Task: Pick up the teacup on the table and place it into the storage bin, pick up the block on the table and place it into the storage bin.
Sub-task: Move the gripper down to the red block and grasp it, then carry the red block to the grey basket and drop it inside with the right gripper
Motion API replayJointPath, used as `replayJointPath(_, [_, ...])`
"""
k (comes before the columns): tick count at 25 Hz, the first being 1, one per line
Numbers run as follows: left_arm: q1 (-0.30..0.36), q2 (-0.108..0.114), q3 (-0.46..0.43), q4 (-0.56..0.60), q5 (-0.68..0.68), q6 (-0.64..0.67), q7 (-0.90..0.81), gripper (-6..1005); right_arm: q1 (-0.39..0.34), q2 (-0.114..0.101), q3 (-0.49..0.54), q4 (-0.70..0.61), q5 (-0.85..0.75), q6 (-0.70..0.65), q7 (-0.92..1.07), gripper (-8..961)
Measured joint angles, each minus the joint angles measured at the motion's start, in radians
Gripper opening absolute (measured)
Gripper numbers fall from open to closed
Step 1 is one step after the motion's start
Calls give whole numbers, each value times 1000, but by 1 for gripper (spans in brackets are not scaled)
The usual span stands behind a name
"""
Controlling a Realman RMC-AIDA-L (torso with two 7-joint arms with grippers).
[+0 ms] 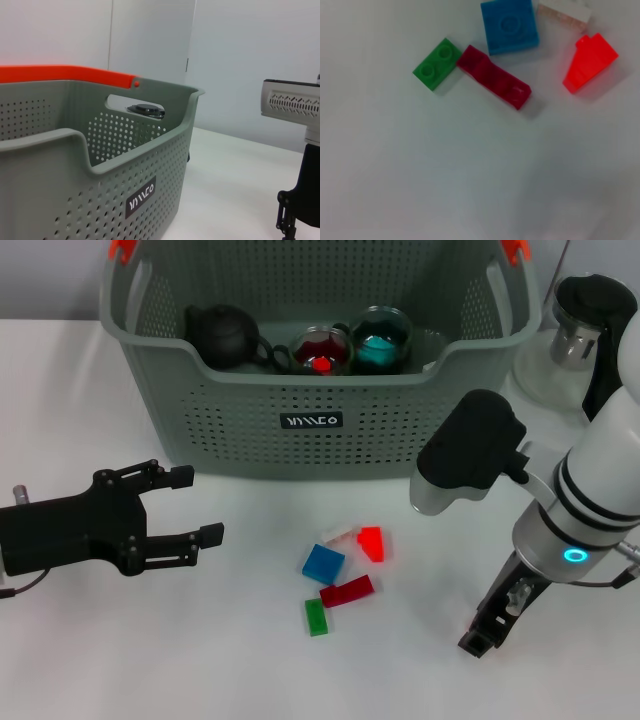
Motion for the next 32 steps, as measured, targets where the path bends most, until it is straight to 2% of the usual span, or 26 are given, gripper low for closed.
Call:
replayJointPath(5, [1,0,0,0,1,0,0,832,-6,-2,-3,-19,-3,6,12,518])
replayJointPath(18, [9,0,0,2,0,0,2,832,-17,-5,5,-28,-3,2,19,197])
replayJointPath(21, [11,-1,0,3,-2,1,3,832,-26,-7,13,-57,-3,-2,19,209])
replayJointPath(28, [12,-2,-4,6,0,2,3,832,-52,-7,165,-253,24,-42,8,238])
replayJointPath(32, [12,-1,-7,6,0,1,2,832,-21,-7,314,-373,141,-79,-25,254])
